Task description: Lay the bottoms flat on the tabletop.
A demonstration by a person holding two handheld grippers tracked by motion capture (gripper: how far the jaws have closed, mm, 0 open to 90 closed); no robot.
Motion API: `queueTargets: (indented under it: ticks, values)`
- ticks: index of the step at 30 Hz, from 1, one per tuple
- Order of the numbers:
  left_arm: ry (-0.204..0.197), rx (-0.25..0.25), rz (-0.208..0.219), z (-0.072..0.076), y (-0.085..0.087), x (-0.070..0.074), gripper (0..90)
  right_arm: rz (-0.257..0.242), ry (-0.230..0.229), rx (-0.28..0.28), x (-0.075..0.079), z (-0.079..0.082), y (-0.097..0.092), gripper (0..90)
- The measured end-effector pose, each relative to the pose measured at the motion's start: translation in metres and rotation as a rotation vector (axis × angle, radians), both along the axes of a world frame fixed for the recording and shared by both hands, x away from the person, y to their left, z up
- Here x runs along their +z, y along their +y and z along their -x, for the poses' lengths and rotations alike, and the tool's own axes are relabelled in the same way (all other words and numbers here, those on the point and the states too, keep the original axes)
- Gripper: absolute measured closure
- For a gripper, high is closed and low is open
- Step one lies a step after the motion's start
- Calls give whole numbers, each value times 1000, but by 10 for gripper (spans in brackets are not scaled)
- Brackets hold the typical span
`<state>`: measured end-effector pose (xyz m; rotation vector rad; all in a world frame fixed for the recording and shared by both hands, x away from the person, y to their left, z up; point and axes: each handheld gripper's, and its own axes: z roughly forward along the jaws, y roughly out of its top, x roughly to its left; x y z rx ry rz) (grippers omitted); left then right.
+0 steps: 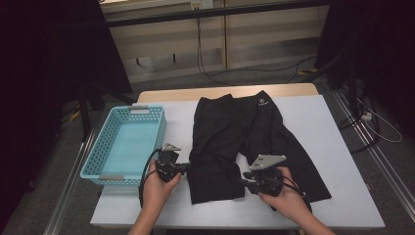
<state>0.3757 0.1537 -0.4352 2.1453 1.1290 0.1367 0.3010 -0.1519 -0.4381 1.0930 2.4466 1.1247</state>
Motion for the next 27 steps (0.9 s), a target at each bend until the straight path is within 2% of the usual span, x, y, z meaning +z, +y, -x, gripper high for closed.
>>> queueTargets:
  ticks: [3, 5, 6, 7, 8, 9, 12, 15, 18, 19, 21, 23, 25, 27]
  values:
    - [-6, 4, -5, -1, 1, 0, 892, 18, 39, -40, -8, -18, 8, 622]
    - [-8, 5, -9, -1, 2, 1, 892, 57, 55, -60, -14, -25, 11, 618]
    - [-10, 7, -11, -2, 2, 1, 892, 36, 58, -70, -15, -27, 12, 646]
    - [-13, 8, -9, -2, 3, 1, 892, 41, 59, -65, -14, -29, 12, 694]
    - [-16, 9, -8, -3, 3, 1, 892, 31, 64, -42, -14, -30, 12, 826]
    - [-19, 13, -7, -3, 3, 1, 891, -4, 97, -10, -16, -30, 12, 871]
    - [-22, 13, -6, -3, 3, 1, 890, 10, 67, -7, -14, -30, 11, 887]
    - [-32, 7, -4, -3, 3, 0, 889, 3, 33, -35, -11, -32, 2, 849]
    - [-31, 8, 4, -5, 3, -2, 887, 62, -26, -62, -11, -32, -5, 812]
    - [-36, 7, 0, -6, 4, -2, 882, 62, -29, -63, -11, -32, -6, 792]
    - [-39, 11, 3, -6, 3, -3, 861, 50, -43, -52, -8, -30, -5, 764]
    - [-36, 0, 6, -6, 4, -2, 848, 39, -70, -32, -3, -26, -1, 692]
    - [-44, 15, 23, -5, 5, -1, 842, 34, -80, -8, 1, -21, 3, 653]
    - [-54, 18, 27, -4, 6, 0, 753, 24, -74, 21, 2, -15, 8, 614]
